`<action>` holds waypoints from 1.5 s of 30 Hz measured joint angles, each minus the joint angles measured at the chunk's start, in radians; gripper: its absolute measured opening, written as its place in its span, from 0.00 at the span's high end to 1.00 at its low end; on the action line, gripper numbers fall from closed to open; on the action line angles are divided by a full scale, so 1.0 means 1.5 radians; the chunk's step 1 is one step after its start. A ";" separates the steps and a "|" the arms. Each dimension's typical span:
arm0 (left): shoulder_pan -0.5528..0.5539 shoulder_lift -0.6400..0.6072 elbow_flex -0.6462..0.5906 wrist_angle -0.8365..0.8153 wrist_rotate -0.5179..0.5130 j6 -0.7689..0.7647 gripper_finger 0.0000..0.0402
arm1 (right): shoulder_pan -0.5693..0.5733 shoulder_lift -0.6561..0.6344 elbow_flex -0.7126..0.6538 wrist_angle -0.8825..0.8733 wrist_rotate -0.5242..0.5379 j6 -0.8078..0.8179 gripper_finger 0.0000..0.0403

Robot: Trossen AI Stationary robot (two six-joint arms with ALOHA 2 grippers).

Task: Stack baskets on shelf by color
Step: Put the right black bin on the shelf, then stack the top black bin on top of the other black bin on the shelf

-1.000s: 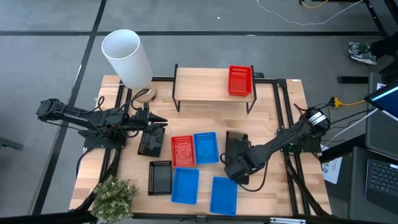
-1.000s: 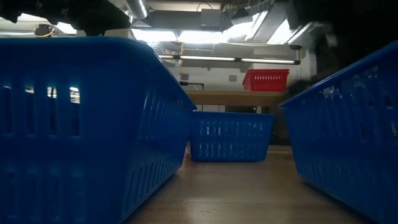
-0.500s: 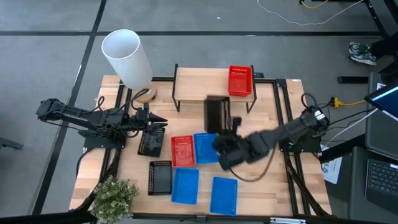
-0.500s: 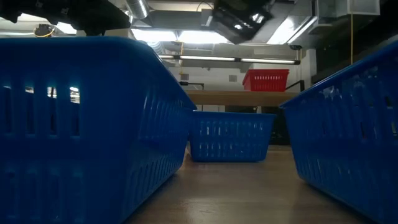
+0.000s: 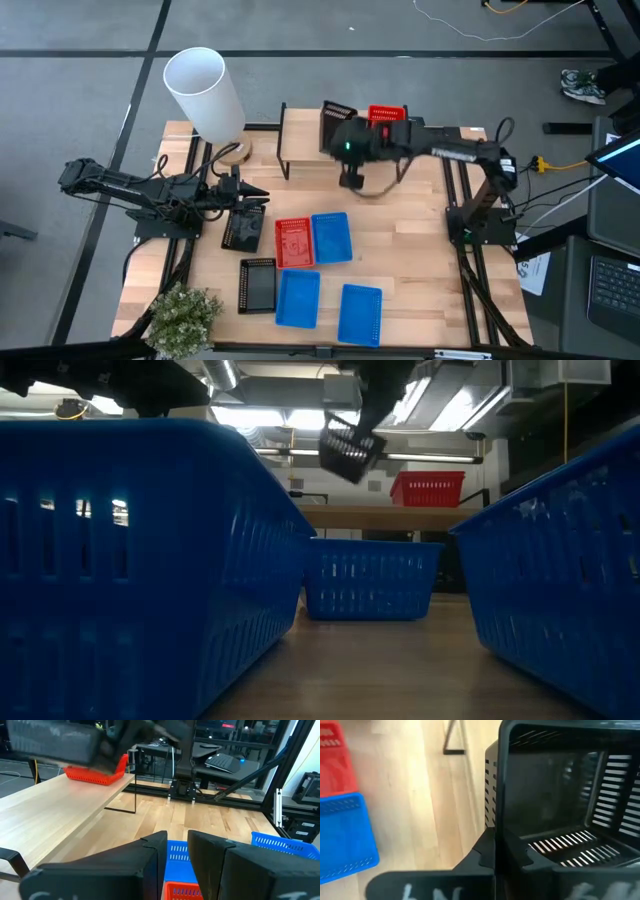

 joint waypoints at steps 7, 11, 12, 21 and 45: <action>0.000 0.000 0.000 0.000 0.000 0.000 0.83 | -0.075 0.035 -0.002 -0.015 -0.047 -0.061 1.00; 0.000 0.000 0.000 0.000 0.000 0.000 0.83 | -0.093 0.059 -0.002 -0.025 -0.065 -0.068 1.00; 0.000 0.000 0.000 0.000 0.000 0.000 0.83 | -0.096 0.062 -0.002 -0.025 -0.065 -0.068 1.00; 0.000 0.000 0.000 0.000 0.000 0.000 0.83 | -0.102 0.075 -0.002 -0.031 -0.065 -0.050 0.92; -0.054 0.010 0.032 -0.170 0.052 -0.005 0.83 | -0.008 0.071 0.199 -0.322 -0.201 0.105 0.80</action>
